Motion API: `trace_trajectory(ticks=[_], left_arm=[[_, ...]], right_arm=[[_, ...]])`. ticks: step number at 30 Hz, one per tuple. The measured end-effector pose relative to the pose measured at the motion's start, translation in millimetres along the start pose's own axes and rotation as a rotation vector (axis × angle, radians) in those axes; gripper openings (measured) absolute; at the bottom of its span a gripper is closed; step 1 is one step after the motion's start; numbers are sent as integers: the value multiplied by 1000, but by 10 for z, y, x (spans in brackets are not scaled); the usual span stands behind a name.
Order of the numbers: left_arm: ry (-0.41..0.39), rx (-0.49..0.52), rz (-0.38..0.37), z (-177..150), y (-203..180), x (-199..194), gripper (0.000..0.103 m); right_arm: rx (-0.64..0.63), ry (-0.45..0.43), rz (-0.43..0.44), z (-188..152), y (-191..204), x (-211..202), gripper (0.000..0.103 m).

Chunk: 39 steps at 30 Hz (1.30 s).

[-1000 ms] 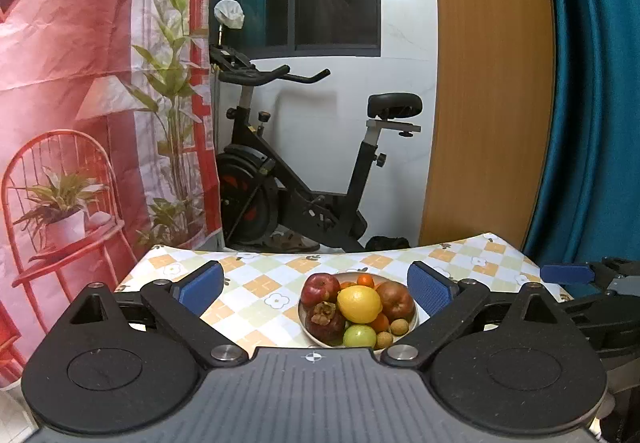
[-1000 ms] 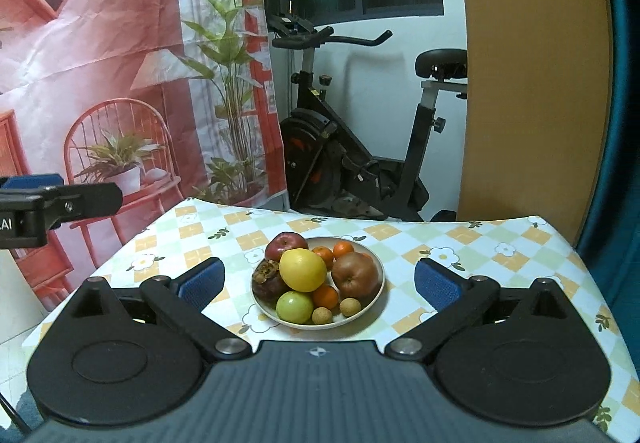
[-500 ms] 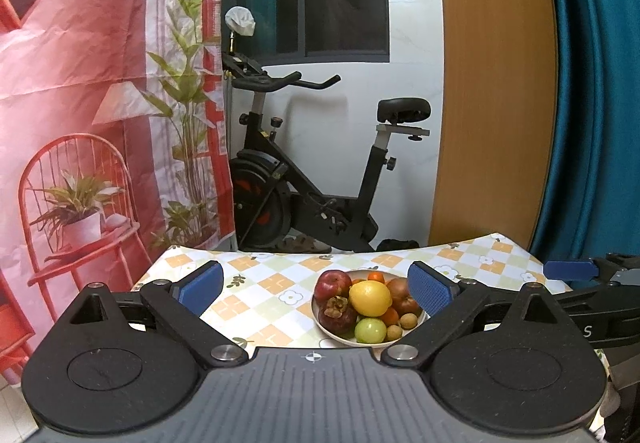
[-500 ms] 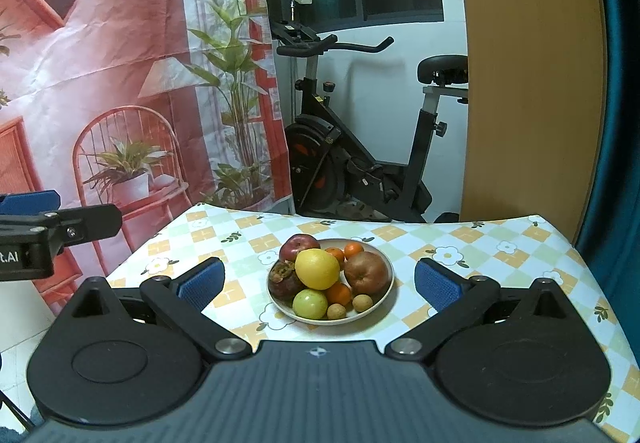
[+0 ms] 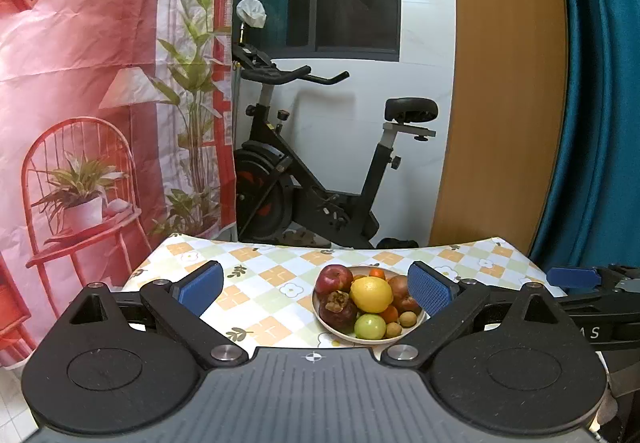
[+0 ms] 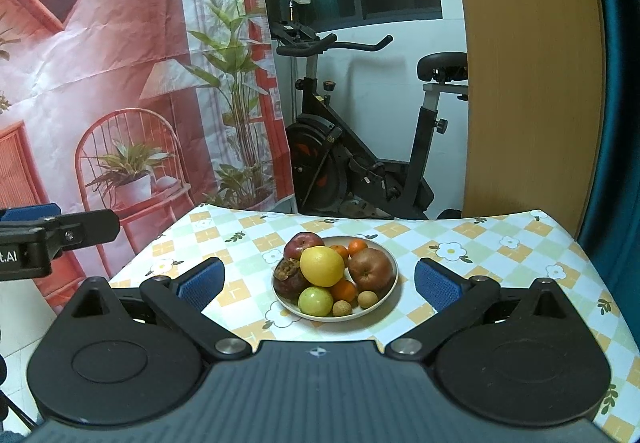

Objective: Organize fruits

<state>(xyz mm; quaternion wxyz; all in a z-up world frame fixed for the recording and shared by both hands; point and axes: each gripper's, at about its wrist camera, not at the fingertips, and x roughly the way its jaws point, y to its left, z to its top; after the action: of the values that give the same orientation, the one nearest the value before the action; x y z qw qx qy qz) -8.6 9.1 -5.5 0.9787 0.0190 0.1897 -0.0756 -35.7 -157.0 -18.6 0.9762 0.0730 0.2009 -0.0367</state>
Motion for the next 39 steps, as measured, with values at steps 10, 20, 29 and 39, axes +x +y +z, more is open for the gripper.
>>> trace_trajectory(ticks=[10,20,29,39], left_arm=[[5,-2,1,-1,-10,2,100],[6,-1,-3,-9,-14,-17,100],[10,-23,-1,10,6,-4,100],[7,-30,-4,10,-9,-7,100]], right_arm=[[-4,7,3,-1,-11,13,103],[-3,8,2,0,-12,16,103],[-3,9,3,7,-14,16,103],[0,10,6,-7,-12,19,103]])
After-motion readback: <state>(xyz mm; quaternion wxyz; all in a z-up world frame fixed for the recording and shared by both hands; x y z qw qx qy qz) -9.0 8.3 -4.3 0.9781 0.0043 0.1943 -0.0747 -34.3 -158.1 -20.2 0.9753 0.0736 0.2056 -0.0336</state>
